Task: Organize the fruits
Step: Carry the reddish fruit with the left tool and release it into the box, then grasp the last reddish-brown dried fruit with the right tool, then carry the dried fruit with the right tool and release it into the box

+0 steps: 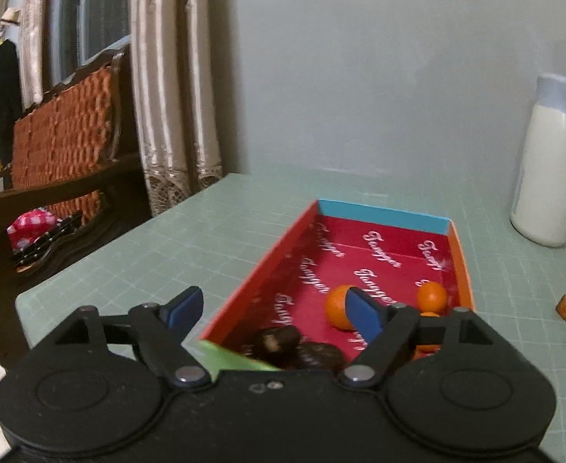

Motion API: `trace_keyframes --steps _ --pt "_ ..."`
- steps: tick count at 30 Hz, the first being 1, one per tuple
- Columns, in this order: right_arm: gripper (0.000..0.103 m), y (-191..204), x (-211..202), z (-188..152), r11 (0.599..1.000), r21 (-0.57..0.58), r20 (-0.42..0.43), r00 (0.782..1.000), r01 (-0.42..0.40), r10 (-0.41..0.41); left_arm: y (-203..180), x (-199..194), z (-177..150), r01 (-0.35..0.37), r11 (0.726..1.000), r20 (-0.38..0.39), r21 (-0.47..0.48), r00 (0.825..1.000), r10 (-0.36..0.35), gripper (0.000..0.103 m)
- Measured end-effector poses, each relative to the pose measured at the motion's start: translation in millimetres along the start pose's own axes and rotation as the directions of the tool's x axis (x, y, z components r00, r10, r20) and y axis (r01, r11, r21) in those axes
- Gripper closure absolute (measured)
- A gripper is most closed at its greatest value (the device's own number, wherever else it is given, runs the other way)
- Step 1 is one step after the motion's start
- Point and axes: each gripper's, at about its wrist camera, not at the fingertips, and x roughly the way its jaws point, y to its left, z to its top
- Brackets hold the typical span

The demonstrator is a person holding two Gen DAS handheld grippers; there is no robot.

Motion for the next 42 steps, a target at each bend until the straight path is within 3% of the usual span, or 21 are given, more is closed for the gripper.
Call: trace_keyframes --steps 2,4,5,14,15,16,18,21,24,30,35,39,42 --pt "0.002 2.9 3.8 -0.5 1.000 -0.006 -0.010 1.000 -0.005 0.005 8.1 -1.8 -1.1 -0.012 1.000 0.010 -0.009 1.000 0.012 0.026" --pt "0.024 7.3 10.3 -0.2 1.000 -0.018 -0.036 0.999 -0.015 0.015 16.0 -2.9 -2.2 -0.028 0.999 0.021 -0.019 0.999 0.028 0.026" --pt "0.027 9.0 13.2 -1.5 1.000 -0.019 -0.050 0.999 -0.019 0.018 20.4 -3.4 -3.2 -0.035 0.999 0.027 -0.029 0.999 0.036 0.024" --pt "0.027 25.3 36.7 -2.5 0.999 -0.036 -0.094 0.996 -0.014 0.011 43.2 -5.0 -12.4 -0.089 0.994 0.053 -0.068 0.994 0.093 0.021" --pt "0.031 27.3 38.9 -3.1 0.999 -0.041 -0.096 0.995 -0.014 0.010 45.0 -5.7 -12.7 -0.093 0.993 0.054 -0.071 0.994 0.097 0.020" --pt "0.044 29.2 40.9 -3.5 0.999 -0.047 -0.099 0.995 -0.014 0.010 46.3 -5.9 -12.6 -0.099 0.992 0.056 -0.072 0.993 0.103 0.020" --pt "0.057 32.6 47.2 -4.8 0.998 -0.063 -0.123 0.992 -0.016 0.008 50.1 -6.9 -12.9 -0.105 0.991 0.059 -0.082 0.992 0.110 0.019" --pt "0.062 34.3 52.6 -7.3 0.997 -0.076 -0.129 0.992 -0.005 -0.005 55.3 -7.7 -14.1 -0.111 0.989 0.054 -0.095 0.992 0.117 0.018" --pt "0.080 37.2 53.6 -8.7 0.995 -0.093 -0.125 0.992 -0.016 0.005 61.4 -6.6 -14.4 -0.113 0.987 0.039 -0.116 0.992 0.118 0.018" --pt "0.080 43.8 45.3 -10.7 0.992 -0.117 -0.095 0.995 -0.053 0.042 68.6 -5.9 -14.5 -0.124 0.981 0.026 -0.150 0.991 0.130 0.018" --pt "0.081 53.1 20.8 -9.5 0.979 -0.135 -0.036 0.989 -0.150 0.147 72.0 -6.9 -15.0 -0.137 0.977 0.027 -0.162 0.989 0.144 0.016" --pt "0.081 71.2 -5.4 -11.2 0.948 -0.177 0.020 0.962 -0.263 0.271 75.9 -6.8 -14.9 -0.148 0.974 0.021 -0.174 0.988 0.154 0.016" --pt "0.081 89.5 -24.8 -15.1 0.909 -0.209 0.044 0.925 -0.360 0.377 77.9 -6.4 -15.3 -0.156 0.972 0.016 -0.176 0.987 0.161 0.016"
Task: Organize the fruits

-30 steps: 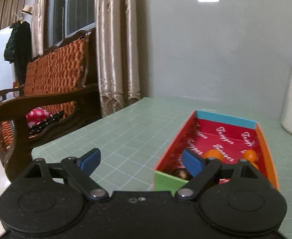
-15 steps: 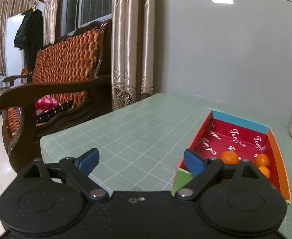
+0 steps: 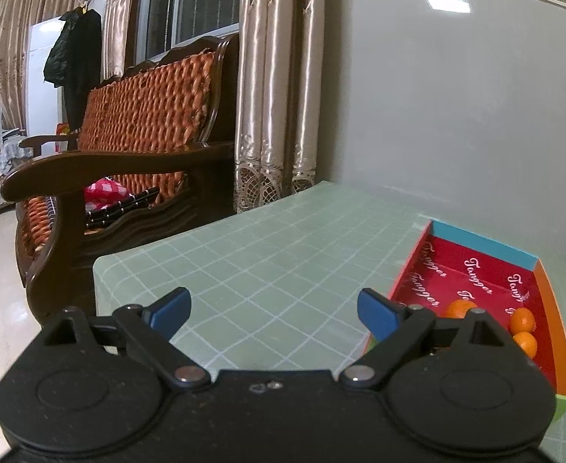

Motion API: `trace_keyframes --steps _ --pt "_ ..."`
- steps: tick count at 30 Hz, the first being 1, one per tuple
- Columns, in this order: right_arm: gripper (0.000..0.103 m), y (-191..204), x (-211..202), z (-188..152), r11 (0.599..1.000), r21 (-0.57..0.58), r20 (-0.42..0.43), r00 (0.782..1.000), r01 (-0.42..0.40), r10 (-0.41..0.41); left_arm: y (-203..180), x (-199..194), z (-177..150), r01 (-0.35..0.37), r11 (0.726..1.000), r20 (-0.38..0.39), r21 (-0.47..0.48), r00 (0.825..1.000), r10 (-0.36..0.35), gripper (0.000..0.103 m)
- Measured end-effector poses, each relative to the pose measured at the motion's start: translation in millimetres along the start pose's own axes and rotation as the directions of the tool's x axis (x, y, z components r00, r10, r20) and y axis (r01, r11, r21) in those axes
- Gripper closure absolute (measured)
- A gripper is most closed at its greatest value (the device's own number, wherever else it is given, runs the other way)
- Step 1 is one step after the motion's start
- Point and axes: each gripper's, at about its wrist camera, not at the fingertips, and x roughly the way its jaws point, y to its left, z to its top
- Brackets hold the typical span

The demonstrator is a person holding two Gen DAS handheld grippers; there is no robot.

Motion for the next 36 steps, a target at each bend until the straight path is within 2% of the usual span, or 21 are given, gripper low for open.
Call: trace_keyframes --steps 5,8,14,15,17,19,23,24,27,28,33,36 --pt "0.081 38.6 -10.5 -2.3 0.987 -0.082 0.045 0.989 -0.139 0.143 1.8 0.6 -0.4 -0.008 1.000 -0.004 0.007 1.000 0.008 0.016" --pt "0.081 56.0 -9.4 -6.7 0.976 -0.109 0.022 0.982 -0.186 0.189 1.9 0.3 -1.2 -0.011 1.000 -0.007 0.013 1.000 0.011 0.016" --pt "0.080 76.8 -0.7 -13.6 0.967 -0.153 -0.032 0.979 -0.202 0.199 2.2 1.7 -2.2 -0.011 1.000 -0.021 0.021 1.000 0.011 0.014" --pt "0.077 77.6 0.5 -13.8 0.968 -0.152 -0.035 0.980 -0.198 0.195 2.0 2.1 -2.3 -0.008 1.000 -0.024 0.021 1.000 0.009 0.014" --pt "0.065 75.3 0.7 -15.1 0.970 -0.143 -0.035 0.981 -0.194 0.191 1.1 3.0 -2.7 -0.002 1.000 -0.031 0.023 1.000 0.002 0.014" --pt "0.046 73.9 -4.1 -16.0 0.976 -0.132 -0.012 0.985 -0.171 0.171 -0.9 3.2 -2.8 0.009 1.000 -0.039 0.027 0.999 -0.008 0.013" --pt "0.041 63.1 -21.0 -14.0 0.983 -0.116 0.016 0.990 -0.139 0.141 -6.4 1.4 -3.7 0.053 0.998 -0.058 0.038 0.997 -0.051 0.010" --pt "0.037 61.1 -26.0 -13.1 0.986 -0.110 0.019 0.991 -0.126 0.129 -9.1 -0.5 -3.5 0.066 0.997 -0.059 0.050 0.996 -0.063 0.010" --pt "0.014 54.9 -49.5 -10.1 0.994 -0.085 0.018 0.997 -0.074 0.075 -16.3 -17.2 -1.5 0.093 0.993 -0.046 0.077 0.995 -0.090 0.010" --pt "0.010 53.0 -59.5 -9.2 0.995 -0.077 0.025 0.998 -0.059 0.061 -17.1 -27.7 -0.6 0.110 0.991 -0.038 0.078 0.994 -0.107 0.009" --pt "0.000 46.4 -116.5 -0.4 0.998 -0.063 0.035 0.999 0.029 -0.027 -24.4 -80.9 8.8 0.174 0.979 -0.025 0.107 0.985 -0.173 0.006" --pt "0.000 45.2 -149.4 9.5 0.998 -0.024 0.032 0.998 0.053 -0.052 -26.2 -114.2 16.3 0.199 0.971 -0.006 0.129 0.980 -0.200 0.006"
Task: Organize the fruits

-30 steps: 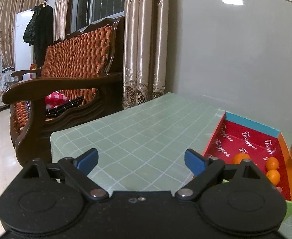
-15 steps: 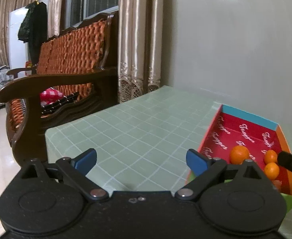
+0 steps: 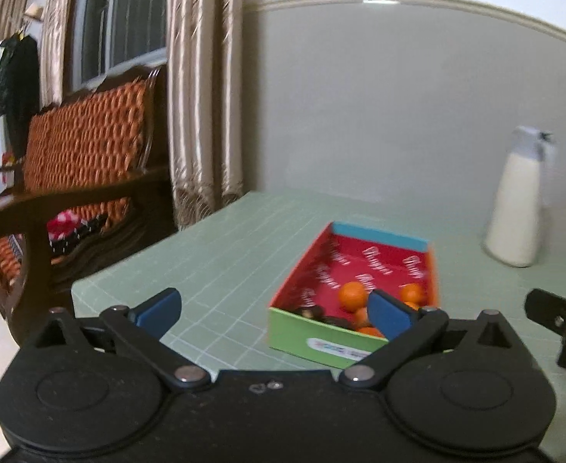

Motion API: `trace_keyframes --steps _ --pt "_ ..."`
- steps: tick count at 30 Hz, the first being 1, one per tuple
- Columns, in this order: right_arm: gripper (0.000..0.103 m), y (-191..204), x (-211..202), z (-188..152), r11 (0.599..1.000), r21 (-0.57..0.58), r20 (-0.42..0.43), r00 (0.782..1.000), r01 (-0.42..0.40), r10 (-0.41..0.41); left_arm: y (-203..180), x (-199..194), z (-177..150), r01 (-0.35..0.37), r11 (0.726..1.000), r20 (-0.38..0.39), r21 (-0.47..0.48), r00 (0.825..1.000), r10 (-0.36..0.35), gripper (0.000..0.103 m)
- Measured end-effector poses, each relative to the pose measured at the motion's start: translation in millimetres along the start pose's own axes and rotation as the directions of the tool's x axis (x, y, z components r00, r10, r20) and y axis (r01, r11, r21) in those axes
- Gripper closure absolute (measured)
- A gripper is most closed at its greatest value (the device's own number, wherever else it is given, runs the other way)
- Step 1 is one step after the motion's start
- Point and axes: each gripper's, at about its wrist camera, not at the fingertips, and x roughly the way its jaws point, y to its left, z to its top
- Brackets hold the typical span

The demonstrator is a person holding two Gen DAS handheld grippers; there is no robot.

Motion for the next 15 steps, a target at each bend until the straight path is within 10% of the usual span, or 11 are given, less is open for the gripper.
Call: trace_keyframes --steps 15 --pt "0.000 -3.9 -79.6 24.2 0.986 0.154 0.010 0.998 0.058 -0.060 -2.5 -78.2 18.7 0.077 0.996 0.059 0.045 0.995 -0.080 0.006"
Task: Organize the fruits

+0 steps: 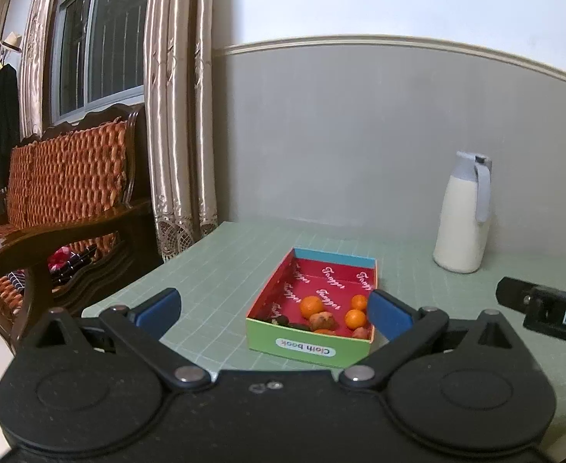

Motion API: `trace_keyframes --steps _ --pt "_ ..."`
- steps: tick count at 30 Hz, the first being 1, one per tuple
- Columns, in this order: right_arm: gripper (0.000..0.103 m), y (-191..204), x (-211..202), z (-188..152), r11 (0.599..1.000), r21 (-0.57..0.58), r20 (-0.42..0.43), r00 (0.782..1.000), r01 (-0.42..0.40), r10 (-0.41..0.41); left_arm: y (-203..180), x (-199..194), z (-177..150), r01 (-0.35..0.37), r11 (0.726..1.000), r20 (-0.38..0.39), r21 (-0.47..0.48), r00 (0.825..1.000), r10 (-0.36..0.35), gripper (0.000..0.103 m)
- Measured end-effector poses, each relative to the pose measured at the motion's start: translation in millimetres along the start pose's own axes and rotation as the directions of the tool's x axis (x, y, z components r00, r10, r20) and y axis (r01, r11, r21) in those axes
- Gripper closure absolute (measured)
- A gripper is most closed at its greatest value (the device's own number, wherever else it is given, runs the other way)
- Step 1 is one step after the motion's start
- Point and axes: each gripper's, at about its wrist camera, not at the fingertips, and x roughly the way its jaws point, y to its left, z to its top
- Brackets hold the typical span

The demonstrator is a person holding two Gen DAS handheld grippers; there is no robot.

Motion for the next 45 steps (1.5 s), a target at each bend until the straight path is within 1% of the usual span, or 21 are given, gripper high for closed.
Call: trace_keyframes --steps 16,27,45 --pt "0.000 -1.0 5.0 -6.6 1.000 0.010 -0.008 1.000 0.001 -0.001 1.3 4.5 -4.3 0.011 1.000 -0.031 0.010 0.999 -0.011 0.006" --pt "0.000 2.7 4.7 -8.9 1.000 -0.009 -0.003 1.000 0.003 -0.003 3.9 4.4 -3.8 0.026 1.000 -0.028 0.015 0.999 -0.025 0.006" --pt "0.000 4.6 6.2 -10.0 1.000 -0.008 -0.002 1.000 0.003 -0.003 1.3 3.4 -3.9 0.026 0.999 -0.027 0.028 0.999 -0.025 0.006"
